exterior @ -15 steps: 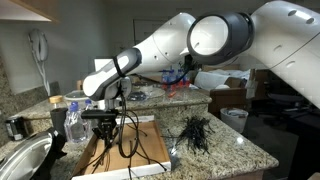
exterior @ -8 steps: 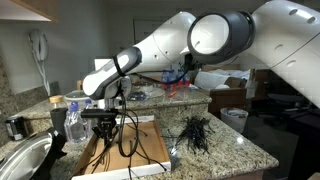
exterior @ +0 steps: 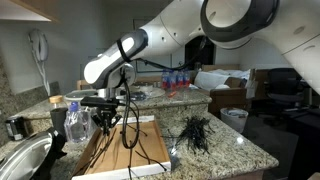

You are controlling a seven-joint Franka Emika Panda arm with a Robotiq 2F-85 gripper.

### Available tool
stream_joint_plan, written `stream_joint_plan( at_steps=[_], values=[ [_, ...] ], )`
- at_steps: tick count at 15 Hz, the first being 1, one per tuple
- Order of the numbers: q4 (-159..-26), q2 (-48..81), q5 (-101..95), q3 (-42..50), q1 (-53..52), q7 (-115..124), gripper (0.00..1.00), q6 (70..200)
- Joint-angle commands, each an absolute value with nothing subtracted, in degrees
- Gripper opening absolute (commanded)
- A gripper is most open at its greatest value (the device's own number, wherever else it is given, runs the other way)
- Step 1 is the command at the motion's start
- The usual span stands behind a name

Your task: Remove the zip ties from the box

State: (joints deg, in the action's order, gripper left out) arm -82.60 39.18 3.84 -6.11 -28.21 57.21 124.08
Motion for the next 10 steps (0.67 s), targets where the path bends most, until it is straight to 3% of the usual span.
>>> stream_joint_plan(
  at_steps=[1,10],
  values=[
    [-93.27,31.13,2.93,-5.27,-28.0,61.31,0.07,128.5],
    [-116.16,12.08,4.12,-3.62,-22.05,68.64,0.07,136.65]
  ],
)
